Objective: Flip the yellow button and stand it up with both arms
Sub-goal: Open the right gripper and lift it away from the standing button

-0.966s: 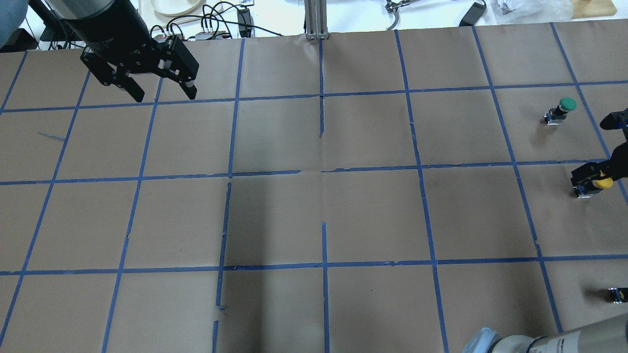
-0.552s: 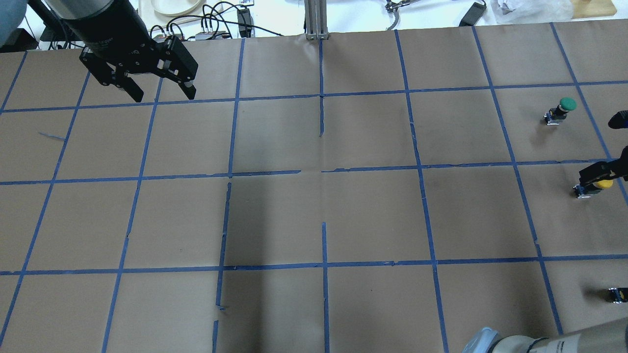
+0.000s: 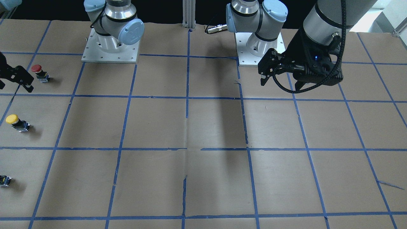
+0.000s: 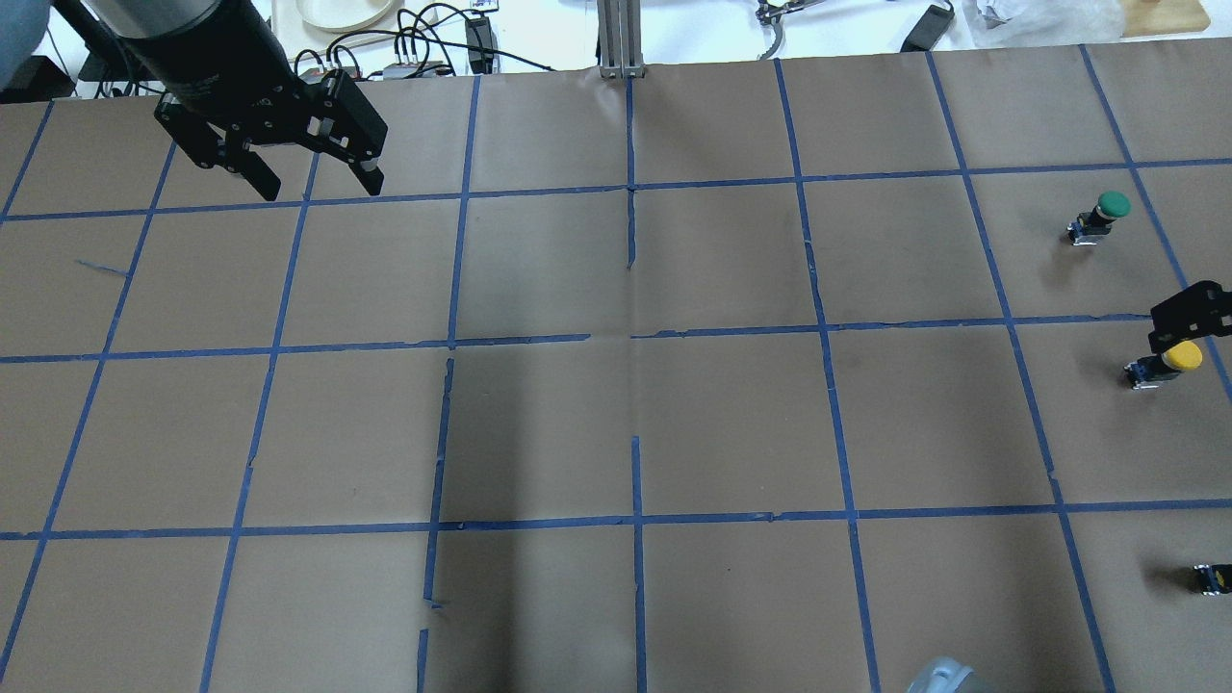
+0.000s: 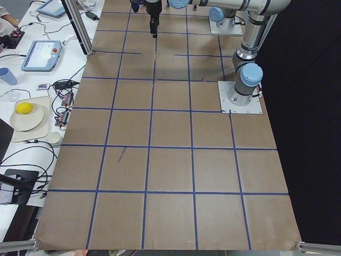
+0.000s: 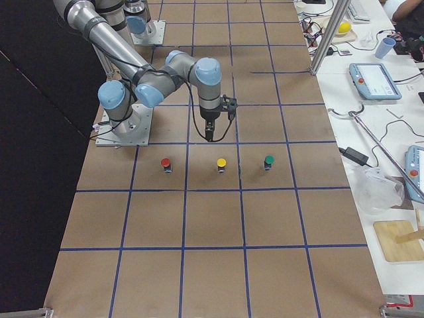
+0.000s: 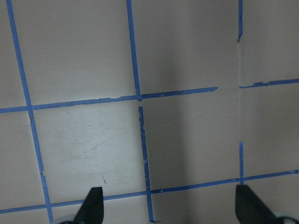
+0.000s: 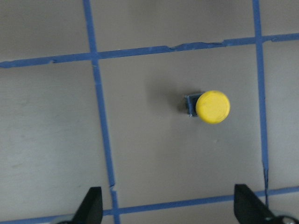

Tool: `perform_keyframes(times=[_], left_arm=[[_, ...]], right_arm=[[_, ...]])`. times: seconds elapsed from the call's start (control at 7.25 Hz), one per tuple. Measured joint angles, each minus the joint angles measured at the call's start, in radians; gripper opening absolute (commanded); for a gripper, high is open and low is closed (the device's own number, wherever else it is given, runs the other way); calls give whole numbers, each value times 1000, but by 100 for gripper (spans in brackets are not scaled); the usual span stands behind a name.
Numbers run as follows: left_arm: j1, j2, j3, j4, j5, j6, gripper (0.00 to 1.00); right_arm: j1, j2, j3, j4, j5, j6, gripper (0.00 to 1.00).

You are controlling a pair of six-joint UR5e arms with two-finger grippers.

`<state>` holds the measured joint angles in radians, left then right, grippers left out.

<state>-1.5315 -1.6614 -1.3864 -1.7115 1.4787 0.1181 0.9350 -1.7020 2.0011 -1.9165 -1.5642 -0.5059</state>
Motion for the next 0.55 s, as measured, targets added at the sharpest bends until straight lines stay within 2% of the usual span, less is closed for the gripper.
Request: perform_keyframes(times=[0.28, 0.55], left_arm=[[0, 0, -1, 0, 2, 0, 99], [0, -1, 0, 0, 4, 0, 99]], right_arm=[[195, -76, -97, 203, -5, 246, 100], [358, -90, -242, 392, 2, 453, 100]])
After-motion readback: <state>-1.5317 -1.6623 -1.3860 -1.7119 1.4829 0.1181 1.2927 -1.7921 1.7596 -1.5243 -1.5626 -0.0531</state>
